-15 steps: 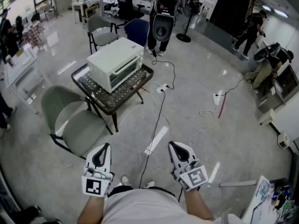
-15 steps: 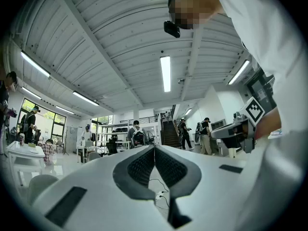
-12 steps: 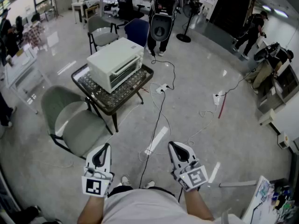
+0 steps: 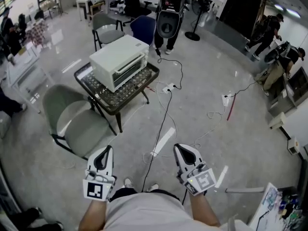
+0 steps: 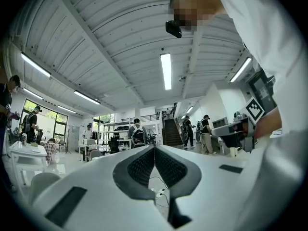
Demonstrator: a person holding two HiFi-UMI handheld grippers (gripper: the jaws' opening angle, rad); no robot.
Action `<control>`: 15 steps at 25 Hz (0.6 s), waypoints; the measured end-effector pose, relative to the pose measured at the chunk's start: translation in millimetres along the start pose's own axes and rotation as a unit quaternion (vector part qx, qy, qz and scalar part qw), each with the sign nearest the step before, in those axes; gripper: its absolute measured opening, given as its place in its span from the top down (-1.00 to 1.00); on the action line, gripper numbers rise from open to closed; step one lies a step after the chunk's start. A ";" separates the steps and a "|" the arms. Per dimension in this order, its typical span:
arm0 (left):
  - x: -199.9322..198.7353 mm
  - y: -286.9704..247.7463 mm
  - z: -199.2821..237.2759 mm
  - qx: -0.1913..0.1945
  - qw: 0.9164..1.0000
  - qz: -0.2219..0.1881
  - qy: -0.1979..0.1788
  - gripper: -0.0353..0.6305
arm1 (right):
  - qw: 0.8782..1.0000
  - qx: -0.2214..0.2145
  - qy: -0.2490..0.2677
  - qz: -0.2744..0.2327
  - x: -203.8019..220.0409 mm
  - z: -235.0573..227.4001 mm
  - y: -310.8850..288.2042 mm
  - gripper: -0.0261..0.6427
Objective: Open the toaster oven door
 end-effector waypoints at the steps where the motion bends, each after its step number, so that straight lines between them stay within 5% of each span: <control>1: -0.3 -1.1 -3.3 -0.002 1.000 0.002 0.000 0.83 | 1.000 0.001 0.002 0.002 0.7 -3.8 2.5 0.86; 15: 27.7 -33.8 -51.0 -0.020 0.999 0.033 0.009 0.83 | 0.999 -0.016 -0.024 0.044 52.5 -59.4 30.2 0.86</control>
Point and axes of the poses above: the fingertips, and each gripper's own axes: y backward along the fingers, z to its left, x out of its underside, the point moved 8 cm from there along y, backward along the fingers
